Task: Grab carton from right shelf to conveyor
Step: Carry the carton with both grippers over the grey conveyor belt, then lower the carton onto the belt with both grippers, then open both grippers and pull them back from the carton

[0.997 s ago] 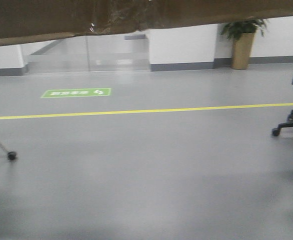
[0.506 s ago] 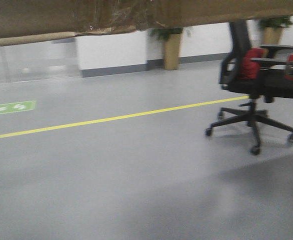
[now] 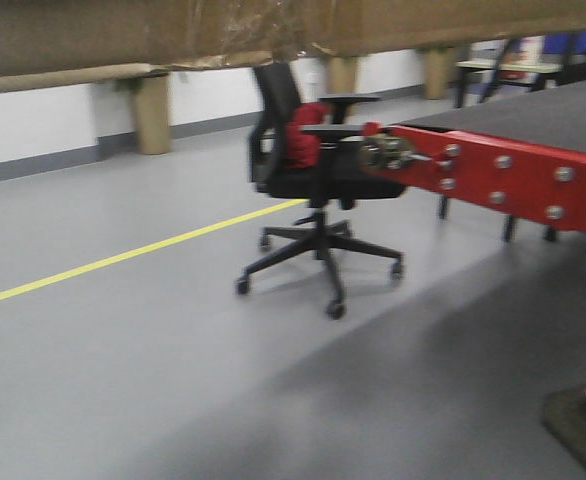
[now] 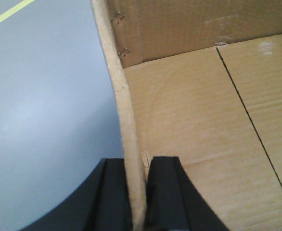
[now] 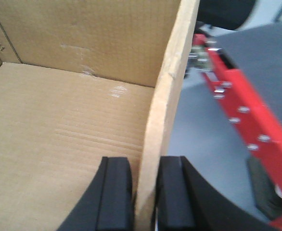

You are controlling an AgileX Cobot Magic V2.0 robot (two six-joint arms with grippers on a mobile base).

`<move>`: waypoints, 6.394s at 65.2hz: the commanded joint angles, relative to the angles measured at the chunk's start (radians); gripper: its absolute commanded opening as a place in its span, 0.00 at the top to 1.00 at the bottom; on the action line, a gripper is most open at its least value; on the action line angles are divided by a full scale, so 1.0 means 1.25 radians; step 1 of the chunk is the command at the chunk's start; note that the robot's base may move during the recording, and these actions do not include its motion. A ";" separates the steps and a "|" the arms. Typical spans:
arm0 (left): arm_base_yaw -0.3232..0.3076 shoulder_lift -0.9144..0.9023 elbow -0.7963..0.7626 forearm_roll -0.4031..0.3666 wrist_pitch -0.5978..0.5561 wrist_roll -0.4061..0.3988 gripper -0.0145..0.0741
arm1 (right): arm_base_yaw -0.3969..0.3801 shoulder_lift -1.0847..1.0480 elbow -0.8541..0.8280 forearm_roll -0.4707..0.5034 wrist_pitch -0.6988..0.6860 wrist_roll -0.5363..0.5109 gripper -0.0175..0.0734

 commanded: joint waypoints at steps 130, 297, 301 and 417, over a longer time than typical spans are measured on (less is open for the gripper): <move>-0.013 -0.004 -0.002 -0.050 -0.059 0.007 0.85 | 0.009 -0.008 -0.002 0.049 -0.071 -0.013 0.88; 0.201 0.110 0.043 -0.142 -0.323 0.080 0.24 | -0.150 0.209 -0.133 0.107 -0.089 0.011 0.27; 0.201 0.075 0.041 -0.142 -0.305 0.096 0.33 | -0.151 0.184 -0.136 0.095 -0.086 0.011 0.37; 0.438 -1.107 1.140 -0.174 -0.772 0.204 0.81 | -0.295 -0.989 1.140 0.036 -0.793 -0.012 0.88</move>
